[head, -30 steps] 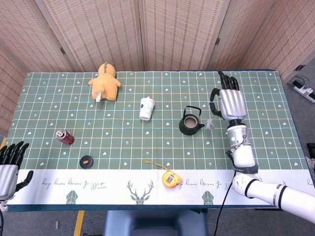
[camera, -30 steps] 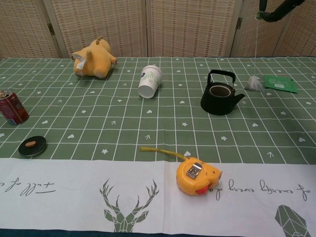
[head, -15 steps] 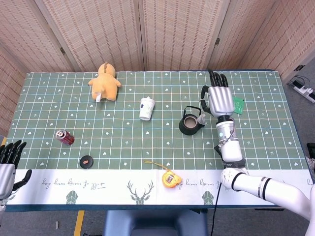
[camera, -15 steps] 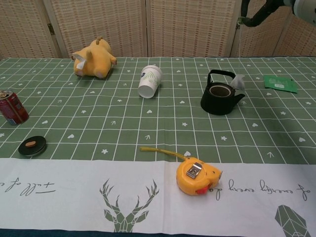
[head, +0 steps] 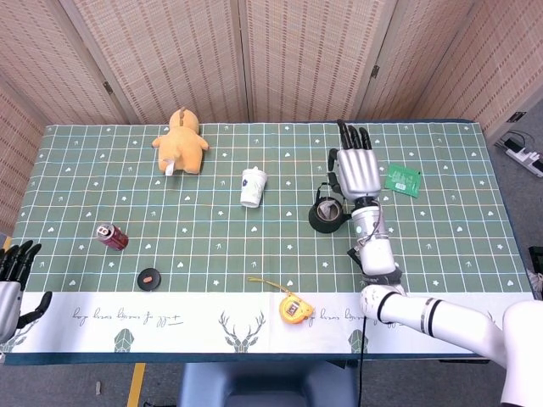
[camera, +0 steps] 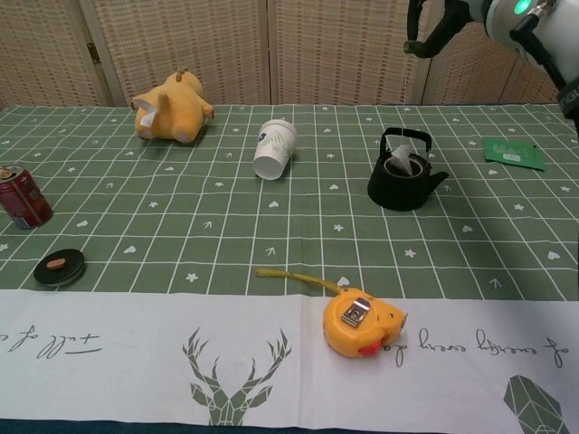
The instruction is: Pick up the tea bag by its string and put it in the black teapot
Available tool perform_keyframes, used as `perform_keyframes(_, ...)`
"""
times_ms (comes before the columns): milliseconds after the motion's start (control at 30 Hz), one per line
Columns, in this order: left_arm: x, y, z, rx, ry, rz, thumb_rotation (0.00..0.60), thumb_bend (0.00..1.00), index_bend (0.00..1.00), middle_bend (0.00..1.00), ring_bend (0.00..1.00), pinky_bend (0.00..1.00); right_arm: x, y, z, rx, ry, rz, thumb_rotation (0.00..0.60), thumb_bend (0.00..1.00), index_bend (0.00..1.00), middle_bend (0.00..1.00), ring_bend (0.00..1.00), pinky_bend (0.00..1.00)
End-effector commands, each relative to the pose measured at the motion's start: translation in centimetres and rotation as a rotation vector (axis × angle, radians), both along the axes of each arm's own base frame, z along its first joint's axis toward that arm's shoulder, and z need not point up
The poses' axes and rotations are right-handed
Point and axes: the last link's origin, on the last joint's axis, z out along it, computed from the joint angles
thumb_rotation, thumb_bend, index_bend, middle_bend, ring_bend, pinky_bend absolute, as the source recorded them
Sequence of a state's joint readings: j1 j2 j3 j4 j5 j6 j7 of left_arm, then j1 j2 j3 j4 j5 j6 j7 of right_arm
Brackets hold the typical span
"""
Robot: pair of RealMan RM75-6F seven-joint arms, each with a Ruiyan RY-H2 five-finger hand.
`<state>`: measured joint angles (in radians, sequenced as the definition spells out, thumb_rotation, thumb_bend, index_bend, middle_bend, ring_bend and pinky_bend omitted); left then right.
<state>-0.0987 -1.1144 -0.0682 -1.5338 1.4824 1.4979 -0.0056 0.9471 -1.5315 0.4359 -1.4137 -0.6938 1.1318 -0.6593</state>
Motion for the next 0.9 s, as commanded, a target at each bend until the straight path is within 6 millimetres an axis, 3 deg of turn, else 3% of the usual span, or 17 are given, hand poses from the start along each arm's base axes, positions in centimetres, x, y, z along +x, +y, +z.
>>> perform_keyframes(33,0.0,0.0,0.1,0.003,-0.002,-0.001,0.600,0.35,0.00,0.00,0.00,0.00,0.4,-0.4,-0.9,0.017,0.006,-0.002,0.600,0.44,0.61,0.01,0.00,0.00)
perform_keyframes(200,0.0,0.0,0.2,0.011,-0.009,-0.002,0.600,0.35,0.00,0.00,0.00,0.00,0.2,-0.4,-2.3,0.039,0.034,0.000,0.600,0.44,0.61,0.01,0.00,0.00)
perform_keyframes(333,0.0,-0.1,0.3,0.017,-0.010,-0.007,0.600,0.35,0.00,0.00,0.00,0.00,-1.2,0.4,-2.9,0.051,0.088,0.007,0.600,0.44,0.61,0.01,0.00,0.00)
perform_keyframes(600,0.1,0.0,-0.1,0.002,0.009,-0.003,0.600,0.35,0.00,0.00,0.00,0.00,-5.5,4.5,-3.8,0.121,0.196,0.051,0.600,0.44,0.61,0.01,0.00,0.00)
perform_keyframes(900,0.1,0.1,-0.3,0.003,0.013,0.003,0.600,0.35,0.00,0.00,0.00,0.00,-7.7,8.3,-5.3,0.216,0.263,0.118,0.600,0.44,0.61,0.01,0.00,0.00)
